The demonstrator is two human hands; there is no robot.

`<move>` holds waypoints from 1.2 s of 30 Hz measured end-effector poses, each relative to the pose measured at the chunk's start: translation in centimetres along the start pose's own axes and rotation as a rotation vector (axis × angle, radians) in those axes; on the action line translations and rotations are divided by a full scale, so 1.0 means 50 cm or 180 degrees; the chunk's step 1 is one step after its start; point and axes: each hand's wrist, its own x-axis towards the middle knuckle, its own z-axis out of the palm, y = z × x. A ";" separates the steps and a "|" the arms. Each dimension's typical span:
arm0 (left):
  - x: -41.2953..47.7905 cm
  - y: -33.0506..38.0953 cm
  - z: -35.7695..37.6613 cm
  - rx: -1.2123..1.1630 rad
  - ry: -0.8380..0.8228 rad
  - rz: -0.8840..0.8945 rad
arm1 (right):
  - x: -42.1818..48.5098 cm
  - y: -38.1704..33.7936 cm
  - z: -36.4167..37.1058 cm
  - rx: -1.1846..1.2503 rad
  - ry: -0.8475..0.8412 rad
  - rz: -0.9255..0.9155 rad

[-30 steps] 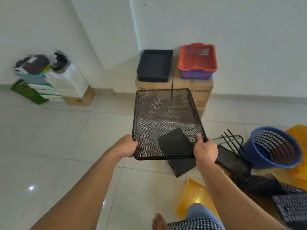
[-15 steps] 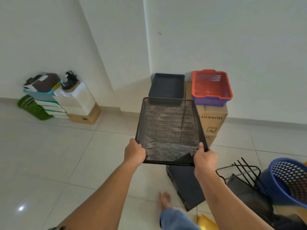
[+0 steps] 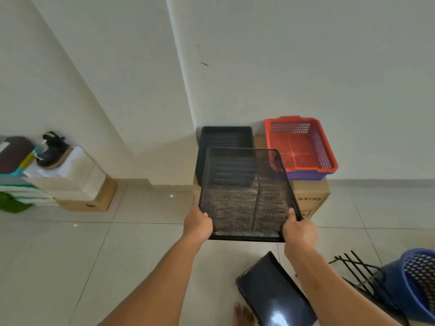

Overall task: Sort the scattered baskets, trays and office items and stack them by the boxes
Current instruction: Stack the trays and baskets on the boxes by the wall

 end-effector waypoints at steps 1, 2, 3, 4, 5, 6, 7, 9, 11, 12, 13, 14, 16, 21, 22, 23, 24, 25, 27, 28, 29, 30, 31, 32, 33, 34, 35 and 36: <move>0.020 0.006 -0.003 0.0000 -0.0005 -0.0016 | 0.009 -0.016 0.014 -0.0016 0.0000 0.0002; 0.040 0.011 -0.008 -0.0009 -0.0012 -0.0027 | 0.018 -0.031 0.029 -0.0033 0.0003 -0.0002; 0.062 0.015 -0.013 -0.0020 -0.0017 -0.0036 | 0.026 -0.044 0.046 -0.0057 0.0004 -0.0018; 0.083 0.018 -0.018 -0.0022 -0.0025 -0.0049 | 0.034 -0.056 0.063 -0.0072 0.0000 -0.0016; 0.105 0.021 -0.022 -0.0008 -0.0034 -0.0062 | 0.041 -0.067 0.081 -0.0072 -0.0005 0.0010; 0.127 0.024 -0.027 0.0012 -0.0050 -0.0088 | 0.046 -0.076 0.098 -0.0083 -0.0014 0.0060; 0.149 0.026 -0.031 0.0037 -0.0072 -0.0124 | 0.050 -0.083 0.116 -0.0113 -0.0025 0.0120; 0.200 0.029 -0.038 0.0093 -0.0125 -0.0181 | 0.062 -0.099 0.152 -0.0146 -0.0066 0.0223; 0.250 0.029 -0.040 0.0146 -0.0198 -0.0236 | 0.077 -0.110 0.189 -0.0234 -0.0117 0.0273; 0.274 0.030 -0.041 0.0168 -0.0246 -0.0266 | 0.085 -0.116 0.208 -0.0312 -0.0133 0.0297; 0.298 0.030 -0.042 0.0191 -0.0299 -0.0295 | 0.092 -0.122 0.228 -0.0375 -0.0133 0.0331; 0.320 0.029 -0.042 0.0201 -0.0340 -0.0322 | 0.099 -0.128 0.248 -0.0399 -0.0122 0.0370; 0.361 0.024 -0.046 0.0174 -0.0400 -0.0354 | 0.108 -0.145 0.287 -0.0416 -0.0109 0.0472; 0.459 0.035 -0.064 0.0266 -0.0567 -0.0313 | 0.127 -0.185 0.364 -0.0434 -0.0033 0.0772; 0.478 0.042 -0.068 0.0336 -0.0629 -0.0282 | 0.131 -0.193 0.375 -0.0396 -0.0017 0.0873; 0.499 0.048 -0.072 0.0426 -0.0699 -0.0259 | 0.139 -0.201 0.383 -0.0312 -0.0006 0.1005; 0.518 0.054 -0.074 0.0556 -0.0775 -0.0225 | 0.147 -0.210 0.389 -0.0215 0.0005 0.1163; 0.535 0.060 -0.077 0.0719 -0.0859 -0.0166 | 0.157 -0.218 0.393 -0.0141 0.0008 0.1290; 0.564 0.069 -0.079 0.1013 -0.1009 -0.0016 | 0.180 -0.235 0.398 0.0035 0.0020 0.1392; 0.576 0.074 -0.080 0.1132 -0.1049 0.0049 | 0.190 -0.245 0.401 0.0070 0.0022 0.1409; 0.587 0.079 -0.081 0.1252 -0.1057 0.0097 | 0.198 -0.256 0.407 -0.0002 0.0019 0.1436; 0.598 0.085 -0.083 0.1357 -0.1037 0.0143 | 0.204 -0.268 0.413 -0.0124 0.0021 0.1489; 0.611 0.092 -0.083 0.1440 -0.1005 0.0188 | 0.209 -0.280 0.423 -0.0219 0.0010 0.1535; 0.623 0.099 -0.084 0.1501 -0.0969 0.0221 | 0.213 -0.291 0.434 -0.0269 -0.0017 0.1565; 0.636 0.106 -0.086 0.1543 -0.0931 0.0246 | 0.218 -0.298 0.446 -0.0277 -0.0037 0.1574; 0.648 0.114 -0.088 0.1590 -0.0902 0.0272 | 0.220 -0.305 0.459 -0.0251 -0.0043 0.1584; 0.658 0.121 -0.089 0.1643 -0.0894 0.0309 | 0.220 -0.311 0.470 -0.0217 -0.0039 0.1586; 0.666 0.128 -0.089 0.1687 -0.0908 0.0338 | 0.219 -0.317 0.478 -0.0165 -0.0029 0.1564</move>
